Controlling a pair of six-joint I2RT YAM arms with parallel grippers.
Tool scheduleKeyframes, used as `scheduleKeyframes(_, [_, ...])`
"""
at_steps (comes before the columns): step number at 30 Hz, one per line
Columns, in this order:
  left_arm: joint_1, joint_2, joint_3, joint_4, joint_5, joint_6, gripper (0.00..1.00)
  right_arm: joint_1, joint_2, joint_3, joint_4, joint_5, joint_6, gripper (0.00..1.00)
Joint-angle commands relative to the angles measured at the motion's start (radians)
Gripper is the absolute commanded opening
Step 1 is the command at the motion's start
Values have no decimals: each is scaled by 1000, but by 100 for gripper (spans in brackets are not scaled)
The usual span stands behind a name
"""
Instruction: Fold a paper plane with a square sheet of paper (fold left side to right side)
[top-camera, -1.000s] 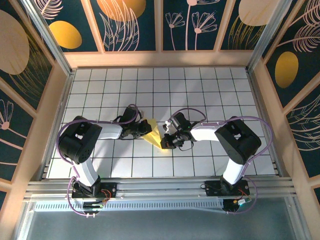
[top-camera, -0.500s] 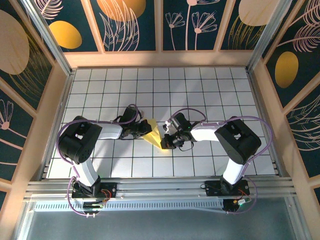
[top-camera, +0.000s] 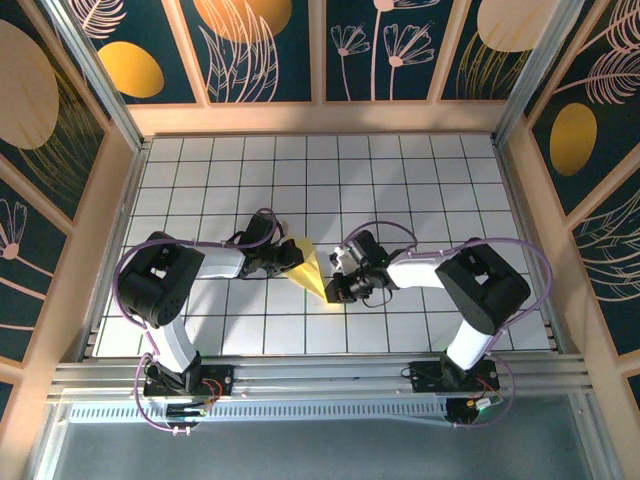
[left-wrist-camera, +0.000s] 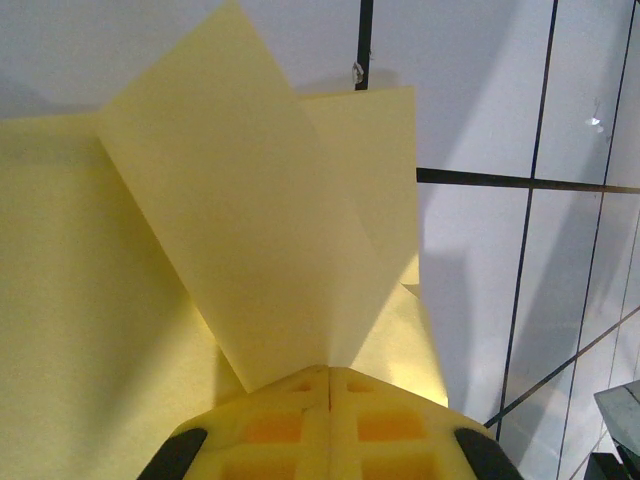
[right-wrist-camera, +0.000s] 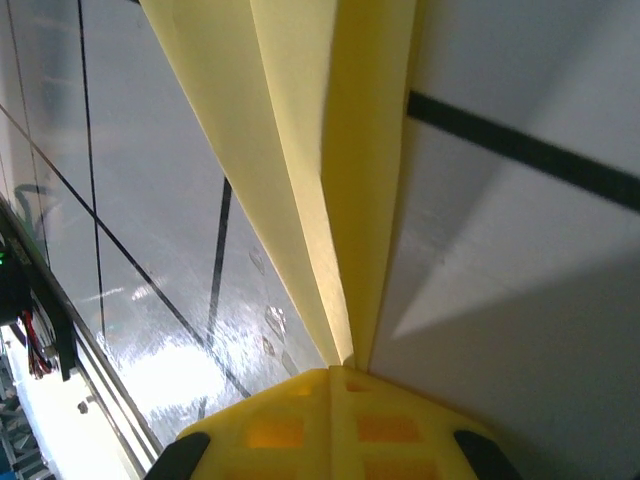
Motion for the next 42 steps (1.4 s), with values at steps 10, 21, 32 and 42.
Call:
scheduleKeyframes(10, [4,37,-5,-86,-90,2,0,-13,-139,69,-163,-53,-36,0])
scheduleKeyframes(21, [3,32,-4,-86,-84,1,0,-23,34,193,-31,-13,6,0])
scheduleKeyframes(32, [2,28,-5,-83,-85,0,0,-26,100,173,-26,16,1,0])
scheduleKeyframes(42, [3,28,-7,-83,-88,0,0,-27,136,162,-30,10,-4,0])
